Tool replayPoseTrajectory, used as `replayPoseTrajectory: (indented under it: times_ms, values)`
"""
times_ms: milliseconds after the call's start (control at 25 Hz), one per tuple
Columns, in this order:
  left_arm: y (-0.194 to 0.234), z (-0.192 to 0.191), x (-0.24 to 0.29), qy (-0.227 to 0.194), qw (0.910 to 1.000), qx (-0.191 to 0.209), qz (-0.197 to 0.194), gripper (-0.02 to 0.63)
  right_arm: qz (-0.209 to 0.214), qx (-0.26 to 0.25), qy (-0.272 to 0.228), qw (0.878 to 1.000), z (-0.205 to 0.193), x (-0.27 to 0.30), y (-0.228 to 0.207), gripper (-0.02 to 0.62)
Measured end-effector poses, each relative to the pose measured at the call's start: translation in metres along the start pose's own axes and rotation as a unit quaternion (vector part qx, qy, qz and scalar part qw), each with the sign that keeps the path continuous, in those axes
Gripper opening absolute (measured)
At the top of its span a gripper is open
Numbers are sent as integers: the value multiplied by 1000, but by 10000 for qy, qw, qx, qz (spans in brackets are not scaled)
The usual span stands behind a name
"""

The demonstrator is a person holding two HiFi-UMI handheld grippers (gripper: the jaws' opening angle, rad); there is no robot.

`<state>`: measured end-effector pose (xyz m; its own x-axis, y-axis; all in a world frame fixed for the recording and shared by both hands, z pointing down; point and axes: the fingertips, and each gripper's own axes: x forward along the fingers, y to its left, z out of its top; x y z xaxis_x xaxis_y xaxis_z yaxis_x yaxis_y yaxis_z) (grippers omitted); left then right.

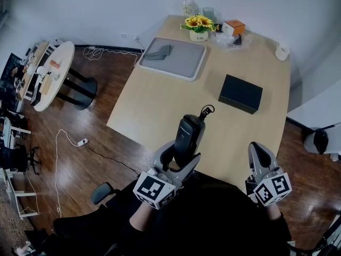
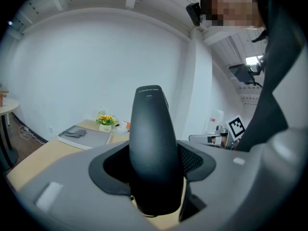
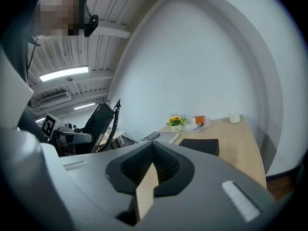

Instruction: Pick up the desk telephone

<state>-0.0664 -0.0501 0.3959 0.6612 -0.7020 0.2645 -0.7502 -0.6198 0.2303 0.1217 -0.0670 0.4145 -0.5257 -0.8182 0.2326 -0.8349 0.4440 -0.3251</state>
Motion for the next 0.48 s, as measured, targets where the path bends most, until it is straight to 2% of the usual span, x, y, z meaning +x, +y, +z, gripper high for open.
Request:
replayPoseTrajectory:
  times_ms: [480]
  values:
    - [2, -3, 1, 8, 10000, -52, 83, 265, -6, -32, 16, 10000, -3, -2, -1, 0]
